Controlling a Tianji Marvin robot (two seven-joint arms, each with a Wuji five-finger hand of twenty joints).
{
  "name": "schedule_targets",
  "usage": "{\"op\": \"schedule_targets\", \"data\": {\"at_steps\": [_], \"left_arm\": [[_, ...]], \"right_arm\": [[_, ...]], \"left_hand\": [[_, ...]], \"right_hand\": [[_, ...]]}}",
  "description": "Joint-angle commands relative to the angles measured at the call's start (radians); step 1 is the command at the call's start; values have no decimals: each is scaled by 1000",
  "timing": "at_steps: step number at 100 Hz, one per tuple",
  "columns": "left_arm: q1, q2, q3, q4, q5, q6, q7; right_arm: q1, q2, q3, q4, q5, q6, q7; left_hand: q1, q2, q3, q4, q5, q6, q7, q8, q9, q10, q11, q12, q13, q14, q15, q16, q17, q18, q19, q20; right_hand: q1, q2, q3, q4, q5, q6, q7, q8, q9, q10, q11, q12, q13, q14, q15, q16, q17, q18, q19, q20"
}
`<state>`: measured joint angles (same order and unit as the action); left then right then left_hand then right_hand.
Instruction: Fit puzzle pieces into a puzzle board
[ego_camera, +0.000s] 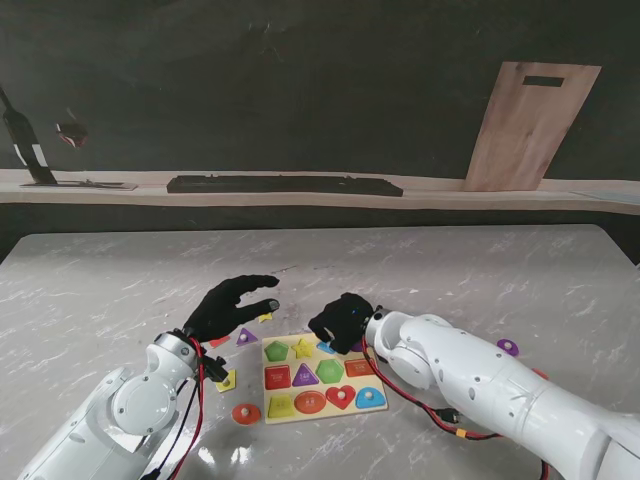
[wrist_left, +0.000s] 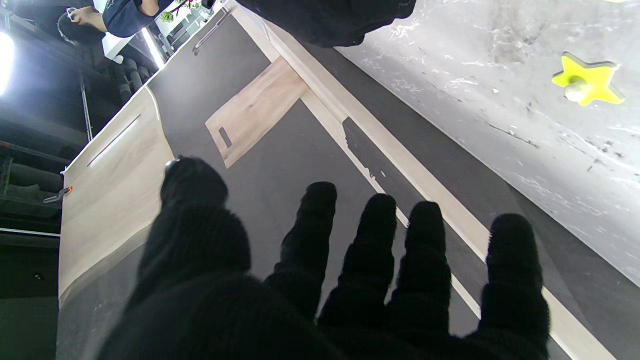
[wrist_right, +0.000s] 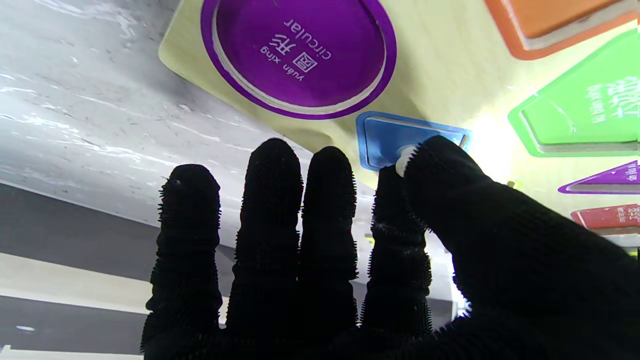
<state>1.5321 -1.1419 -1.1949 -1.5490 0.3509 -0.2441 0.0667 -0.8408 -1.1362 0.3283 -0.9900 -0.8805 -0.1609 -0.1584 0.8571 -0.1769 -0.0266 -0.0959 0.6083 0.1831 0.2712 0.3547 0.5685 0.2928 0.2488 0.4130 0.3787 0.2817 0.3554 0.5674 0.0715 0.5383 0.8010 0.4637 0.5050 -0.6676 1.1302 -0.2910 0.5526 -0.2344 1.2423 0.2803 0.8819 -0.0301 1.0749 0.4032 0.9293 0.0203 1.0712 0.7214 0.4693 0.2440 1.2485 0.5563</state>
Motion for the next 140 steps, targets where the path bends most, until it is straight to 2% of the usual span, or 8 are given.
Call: {"op": "schedule_targets", "data": {"at_steps": [1, 6, 18, 26, 52, 97, 124, 140], "left_arm": [[3, -1, -1, -6, -1, -1, 1], [3, -1, -1, -6, -2, 0, 1], [2, -1, 0, -5, -2, 0, -1], [2, -1, 0, -5, -3, 0, -2], [2, -1, 0, -5, -4, 1, -2], [0, -1, 1, -4, -6, 5, -3], [-5, 0, 5, -1, -11, 13, -13], [-7, 0, 8, 1, -9, 16, -14]], "right_arm": [[-27, 17, -1, -14, -25, 1, 11], [-31, 23, 6, -26, -36, 3, 14], [-40, 33, 19, -45, -55, 15, 24], [-47, 36, 26, -52, -61, 27, 27], [-82, 49, 69, -92, -89, 67, 36], [-197, 87, 256, -210, -211, 81, 32], [-384, 125, 559, -362, -351, -3, 84], [-524, 144, 774, -463, -450, -101, 136]], "left_hand": [[-11, 22, -9, 33, 20, -21, -3, 11, 5, -3, -4, 5, 21, 8, 17, 16, -10, -164, 17, 0], [-11, 23, -9, 33, 19, -22, -3, 11, 5, -3, -4, 5, 20, 8, 17, 16, -11, -164, 17, -1], [-12, 24, -9, 33, 20, -22, -3, 11, 5, -5, -4, 5, 23, 7, 18, 17, -10, -165, 17, -1], [-11, 23, -9, 33, 20, -20, -3, 11, 8, -3, -3, 6, 23, 8, 19, 17, -10, -165, 17, -1], [-9, 24, -8, 33, 20, -20, -4, 10, 10, -2, -1, 7, 25, 8, 21, 18, -10, -164, 18, -1], [-10, 23, -9, 33, 21, -22, -3, 10, 12, -2, -2, 7, 26, 9, 20, 17, -10, -164, 18, -1], [-10, 24, -9, 33, 19, -22, -3, 11, 10, -3, -2, 7, 24, 8, 20, 17, -11, -165, 18, -2], [-10, 24, -9, 33, 20, -21, -3, 11, 11, -3, -2, 7, 24, 7, 20, 17, -11, -165, 18, -2]], "right_hand": [[18, -67, 74, 59, -60, -29, -210, 8, -39, 6, 37, 10, -16, -23, 28, 8, -6, 6, 28, 11], [-4, -97, 80, 65, -91, 1, -265, 114, -51, -1, 42, 16, -20, -26, 27, 8, -6, 6, 28, 12], [-69, -132, 91, 109, -184, 38, -299, 124, -84, -14, 56, 40, -33, -29, 25, 8, -15, 2, 22, 11], [-112, -127, 89, 177, -207, 56, -306, 124, -97, -15, 57, 80, -40, -29, 25, 7, -18, 2, 19, 13], [-154, -125, 49, 174, -230, 105, -320, 121, -153, 8, 45, 97, -76, -17, 18, 5, -38, 8, 15, 13], [-193, -95, 11, 174, -244, 133, -335, 121, -237, 39, 11, 98, -131, -4, -9, -8, -76, 6, 7, 13], [-209, -51, -9, 178, -182, 72, -316, 137, -268, 46, -27, 85, -162, 2, -66, -33, -98, 8, -8, 12], [-197, -58, 15, 175, -140, 35, -300, 157, -208, -6, -92, 61, -140, -7, -178, -89, -75, -14, -20, 7]]}}
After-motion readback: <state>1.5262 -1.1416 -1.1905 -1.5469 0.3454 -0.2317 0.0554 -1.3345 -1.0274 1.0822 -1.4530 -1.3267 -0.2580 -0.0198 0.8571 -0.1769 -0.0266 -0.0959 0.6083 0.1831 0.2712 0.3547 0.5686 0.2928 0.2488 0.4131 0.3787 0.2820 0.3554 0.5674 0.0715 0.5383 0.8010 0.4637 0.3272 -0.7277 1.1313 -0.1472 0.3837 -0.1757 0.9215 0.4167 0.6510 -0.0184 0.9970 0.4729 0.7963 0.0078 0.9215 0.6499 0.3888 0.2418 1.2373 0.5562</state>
